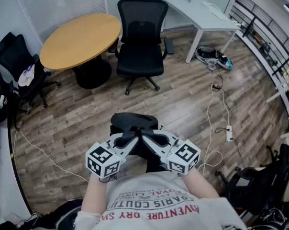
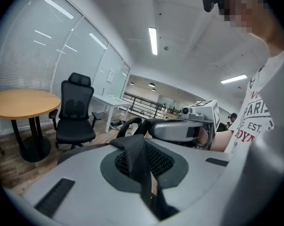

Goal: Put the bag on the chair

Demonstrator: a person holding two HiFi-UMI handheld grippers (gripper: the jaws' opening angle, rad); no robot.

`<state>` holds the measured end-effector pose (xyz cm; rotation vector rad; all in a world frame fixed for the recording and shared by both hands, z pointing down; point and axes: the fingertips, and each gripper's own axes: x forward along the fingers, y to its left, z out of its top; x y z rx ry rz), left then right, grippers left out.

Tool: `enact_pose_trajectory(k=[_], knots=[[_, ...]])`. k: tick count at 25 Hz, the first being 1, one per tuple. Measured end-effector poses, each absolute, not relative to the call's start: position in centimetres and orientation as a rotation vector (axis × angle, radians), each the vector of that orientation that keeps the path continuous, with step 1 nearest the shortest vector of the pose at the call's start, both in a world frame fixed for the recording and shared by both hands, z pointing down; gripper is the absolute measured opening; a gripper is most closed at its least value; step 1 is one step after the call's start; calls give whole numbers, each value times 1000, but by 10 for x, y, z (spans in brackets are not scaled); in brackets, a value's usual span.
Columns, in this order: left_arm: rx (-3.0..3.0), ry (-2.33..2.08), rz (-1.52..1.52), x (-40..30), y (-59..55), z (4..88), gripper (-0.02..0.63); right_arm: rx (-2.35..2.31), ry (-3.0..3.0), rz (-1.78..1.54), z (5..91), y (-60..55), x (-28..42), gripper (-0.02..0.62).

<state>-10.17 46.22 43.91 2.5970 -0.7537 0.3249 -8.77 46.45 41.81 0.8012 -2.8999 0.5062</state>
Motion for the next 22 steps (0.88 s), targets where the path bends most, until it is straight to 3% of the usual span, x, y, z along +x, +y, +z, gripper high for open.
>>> enact_pose_trajectory(k=[13, 22], knots=[[2508, -902, 270, -36, 270, 438, 38, 503, -2927, 459, 416, 278, -21, 46], [2477, -900, 246, -7, 153, 445, 38, 584, -2913, 451, 421, 160, 7, 46]])
